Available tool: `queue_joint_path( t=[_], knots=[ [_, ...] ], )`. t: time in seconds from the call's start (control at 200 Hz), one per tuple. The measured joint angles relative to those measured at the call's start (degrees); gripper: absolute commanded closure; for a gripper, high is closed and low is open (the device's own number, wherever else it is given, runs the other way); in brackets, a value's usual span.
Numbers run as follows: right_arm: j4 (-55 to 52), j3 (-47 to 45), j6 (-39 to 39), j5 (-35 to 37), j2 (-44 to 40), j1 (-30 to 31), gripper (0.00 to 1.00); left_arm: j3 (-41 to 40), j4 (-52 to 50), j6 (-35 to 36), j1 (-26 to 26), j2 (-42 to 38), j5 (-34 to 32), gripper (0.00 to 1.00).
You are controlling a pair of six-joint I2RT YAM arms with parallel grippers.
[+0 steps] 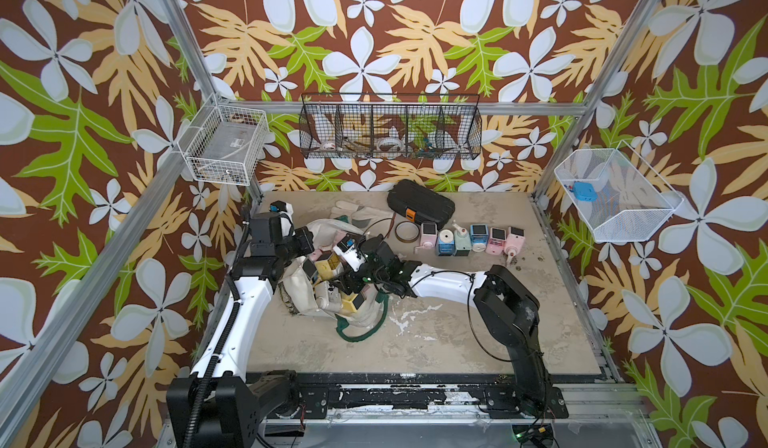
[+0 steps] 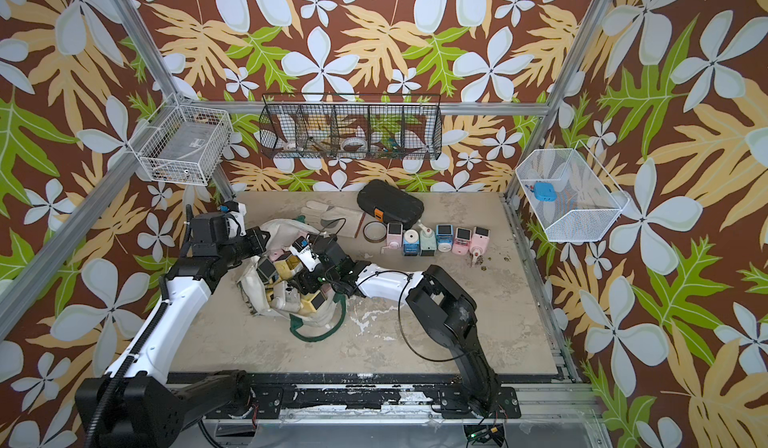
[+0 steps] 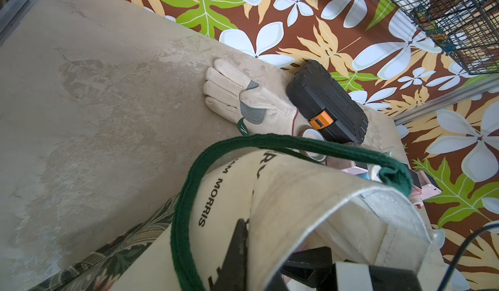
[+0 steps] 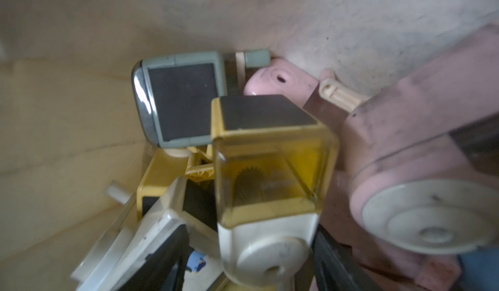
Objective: Take out the pencil sharpeners from the tote bags
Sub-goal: Pick up the pencil sharpener from the canvas bag.
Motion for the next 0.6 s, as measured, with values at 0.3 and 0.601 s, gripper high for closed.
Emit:
queue_joint_path(
  t=[0.3,0.601],
  knots=[
    [2.23,-0.04,-1.09,-2.01,1.44,-0.17,0.52,0.0,0.17,-0.04,0.0,0.0,0.07,1.0],
    [5.11,-5.38,-1.11,-1.68,-2.93,-0.22,0.67,0.0,0.17,-0.07,0.0,0.0,0.11,1.0]
  ],
)
